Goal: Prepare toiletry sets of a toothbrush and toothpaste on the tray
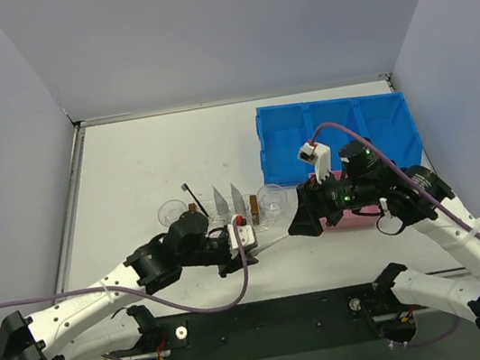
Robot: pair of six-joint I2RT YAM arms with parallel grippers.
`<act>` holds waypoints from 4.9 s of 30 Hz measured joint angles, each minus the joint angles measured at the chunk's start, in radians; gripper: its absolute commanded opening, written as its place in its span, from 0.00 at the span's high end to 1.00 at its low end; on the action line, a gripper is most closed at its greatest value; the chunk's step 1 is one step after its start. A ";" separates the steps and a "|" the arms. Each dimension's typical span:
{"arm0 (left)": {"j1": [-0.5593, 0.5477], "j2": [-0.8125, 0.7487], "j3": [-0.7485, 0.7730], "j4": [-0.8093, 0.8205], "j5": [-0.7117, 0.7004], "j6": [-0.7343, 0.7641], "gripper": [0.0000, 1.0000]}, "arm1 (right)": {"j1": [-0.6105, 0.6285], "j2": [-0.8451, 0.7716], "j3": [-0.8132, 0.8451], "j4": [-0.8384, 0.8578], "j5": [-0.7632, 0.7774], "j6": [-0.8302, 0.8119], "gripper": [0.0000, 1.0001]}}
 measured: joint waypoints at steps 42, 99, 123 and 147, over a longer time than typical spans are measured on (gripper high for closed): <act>0.091 0.117 0.058 -0.026 0.365 -0.070 1.00 | 0.124 -0.048 0.032 -0.083 0.007 -0.094 0.75; 0.458 -0.301 0.048 0.021 -0.387 -0.184 0.09 | 0.137 0.135 0.040 0.238 0.264 0.077 1.00; 0.458 -0.293 0.048 0.013 -0.449 -0.167 0.09 | 0.196 0.466 0.068 0.475 0.349 0.118 1.00; 0.458 -0.273 0.048 0.013 -0.448 -0.161 0.09 | 0.203 0.522 0.070 0.510 0.362 0.117 1.00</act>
